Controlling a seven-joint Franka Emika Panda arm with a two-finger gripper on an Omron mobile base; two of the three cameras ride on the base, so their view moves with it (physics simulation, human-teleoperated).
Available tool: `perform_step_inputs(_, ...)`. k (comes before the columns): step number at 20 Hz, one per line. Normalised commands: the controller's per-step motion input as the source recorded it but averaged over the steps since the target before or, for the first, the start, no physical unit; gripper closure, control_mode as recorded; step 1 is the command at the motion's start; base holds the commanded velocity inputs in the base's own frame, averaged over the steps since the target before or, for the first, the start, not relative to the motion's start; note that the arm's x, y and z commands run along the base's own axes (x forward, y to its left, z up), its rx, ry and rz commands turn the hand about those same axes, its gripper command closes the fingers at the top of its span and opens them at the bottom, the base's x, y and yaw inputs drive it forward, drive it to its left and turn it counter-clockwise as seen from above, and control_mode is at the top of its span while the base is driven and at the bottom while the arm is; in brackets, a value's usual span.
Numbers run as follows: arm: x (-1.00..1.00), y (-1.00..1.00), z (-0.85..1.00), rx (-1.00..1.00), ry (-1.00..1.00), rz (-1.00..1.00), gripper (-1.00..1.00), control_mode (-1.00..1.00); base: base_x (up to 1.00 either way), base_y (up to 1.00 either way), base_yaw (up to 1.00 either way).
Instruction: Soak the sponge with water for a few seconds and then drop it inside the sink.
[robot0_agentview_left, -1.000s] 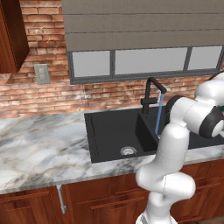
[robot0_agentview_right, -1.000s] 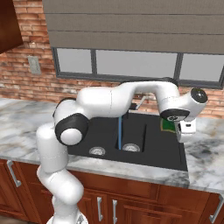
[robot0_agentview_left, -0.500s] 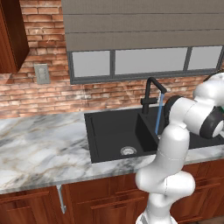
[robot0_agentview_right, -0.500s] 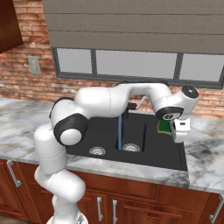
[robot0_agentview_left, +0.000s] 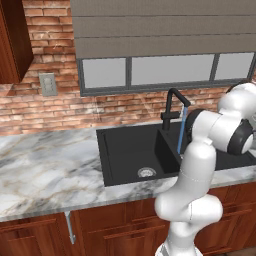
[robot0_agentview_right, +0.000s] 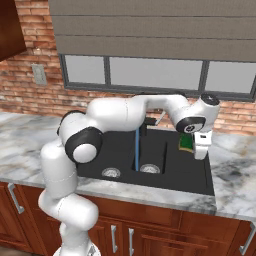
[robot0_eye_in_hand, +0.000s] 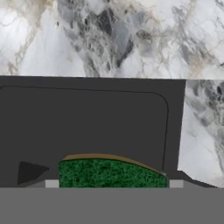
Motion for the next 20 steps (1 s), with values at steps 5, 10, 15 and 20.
perform_step_inputs(5,0.14,0.09,0.00,0.00,0.01,-0.21,1.00,-1.00,0.00,0.00,0.00)
perform_step_inputs(10,-0.01,0.21,0.00,0.00,-0.05,-0.18,1.00,-1.00,0.00,0.00,0.00)
perform_step_inputs(15,-0.22,0.43,0.04,0.00,-0.24,-0.08,1.00,-1.00,0.00,0.00,0.00)
perform_step_inputs(20,-0.23,0.66,0.00,0.00,-0.24,-0.01,1.00,-1.00,0.00,0.00,0.00)
